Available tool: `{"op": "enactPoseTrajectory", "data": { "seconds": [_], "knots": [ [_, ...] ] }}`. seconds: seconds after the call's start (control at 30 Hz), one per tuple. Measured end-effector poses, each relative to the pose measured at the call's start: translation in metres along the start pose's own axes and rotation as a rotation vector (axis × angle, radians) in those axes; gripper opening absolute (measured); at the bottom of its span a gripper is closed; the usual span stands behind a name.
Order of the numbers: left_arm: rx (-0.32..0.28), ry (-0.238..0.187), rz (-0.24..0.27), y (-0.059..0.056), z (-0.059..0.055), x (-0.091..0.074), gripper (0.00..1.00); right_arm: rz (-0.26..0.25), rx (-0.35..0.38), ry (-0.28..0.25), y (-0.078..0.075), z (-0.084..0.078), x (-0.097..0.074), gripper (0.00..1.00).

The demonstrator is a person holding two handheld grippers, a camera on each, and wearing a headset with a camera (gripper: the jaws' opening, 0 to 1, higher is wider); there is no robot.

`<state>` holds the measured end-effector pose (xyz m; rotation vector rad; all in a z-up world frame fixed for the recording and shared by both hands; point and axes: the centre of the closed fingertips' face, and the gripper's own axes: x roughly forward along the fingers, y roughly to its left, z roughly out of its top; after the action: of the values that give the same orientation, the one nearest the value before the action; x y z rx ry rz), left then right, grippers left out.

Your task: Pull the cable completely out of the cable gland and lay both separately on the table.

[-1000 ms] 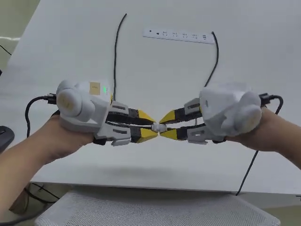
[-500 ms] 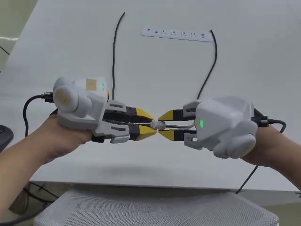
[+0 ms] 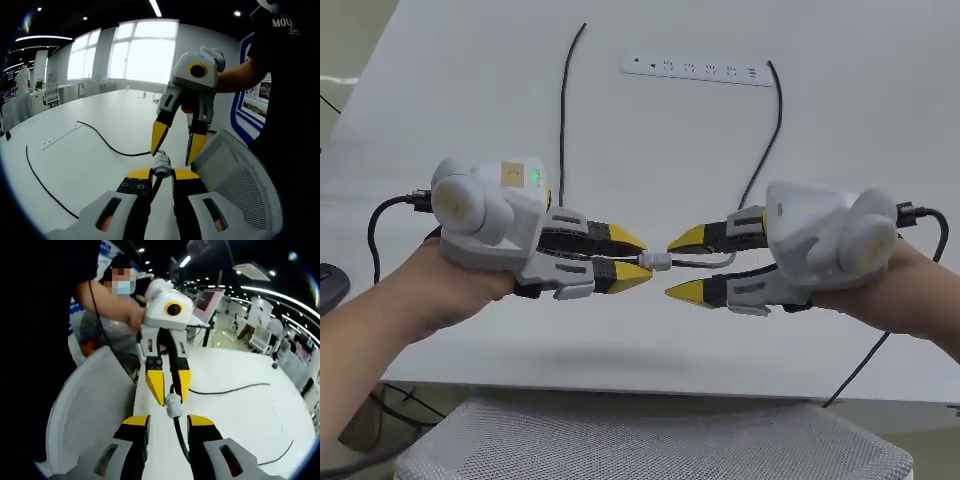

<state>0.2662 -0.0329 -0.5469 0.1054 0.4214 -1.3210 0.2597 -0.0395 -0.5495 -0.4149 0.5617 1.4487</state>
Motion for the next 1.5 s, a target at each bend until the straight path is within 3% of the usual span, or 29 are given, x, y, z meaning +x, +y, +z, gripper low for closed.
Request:
{"op": "enactPoseTrajectory", "data": {
  "seconds": [0.03,0.1,0.13,0.2,0.23,0.27,0.37,0.43,0.53,0.67,0.83,1.27,1.33,1.5],
  "knots": [
    [0.007,0.003,0.0,0.0,-0.001,0.0,0.16,0.018,0.07,-0.004,0.0,-0.001,-0.001,0.32],
    [0.016,0.012,0.0,-0.001,-0.003,0.001,0.16,0.064,0.121,-0.075,-0.001,0.006,-0.003,0.32],
    [0.02,0.013,-0.001,-0.002,-0.003,0.001,0.16,0.113,0.215,-0.095,0.001,0.007,-0.003,0.31],
    [0.024,0.012,-0.001,-0.003,-0.003,0.001,0.16,0.141,0.347,-0.091,-0.002,0.005,-0.003,0.31],
    [0.027,0.013,0.0,-0.003,-0.003,0.001,0.16,0.141,0.342,-0.126,-0.007,0.009,-0.002,0.31],
    [0.034,0.011,-0.001,-0.004,-0.002,0.001,0.16,0.182,0.37,-0.136,-0.006,0.009,-0.002,0.32],
    [0.068,0.012,-0.006,-0.006,-0.001,0.0,0.16,0.292,0.469,-0.117,0.002,0.005,-0.001,0.31],
    [0.083,0.013,-0.009,-0.008,-0.001,0.0,0.16,0.326,0.497,-0.125,0.001,0.006,0.0,0.29],
    [0.094,0.018,-0.013,-0.009,0.0,0.001,0.16,0.422,0.621,-0.127,0.01,0.012,-0.002,0.25],
    [0.093,0.011,-0.011,-0.009,0.003,0.002,0.16,0.414,0.583,-0.111,0.008,0.007,0.001,0.19],
    [0.09,0.01,-0.015,-0.01,0.004,0.003,0.16,0.43,0.601,-0.132,0.009,0.011,0.0,0.16],
    [0.11,0.02,-0.036,-0.013,0.005,0.006,0.16,0.46,0.663,-0.118,0.01,0.007,-0.001,0.1],
    [0.102,0.029,-0.042,-0.014,0.004,0.006,0.15,0.451,0.6,-0.107,0.012,0.005,0.0,0.1],
    [0.084,0.035,-0.036,-0.011,0.001,0.006,0.15,0.374,0.417,-0.103,0.01,0.006,0.002,0.09]
  ]
}}
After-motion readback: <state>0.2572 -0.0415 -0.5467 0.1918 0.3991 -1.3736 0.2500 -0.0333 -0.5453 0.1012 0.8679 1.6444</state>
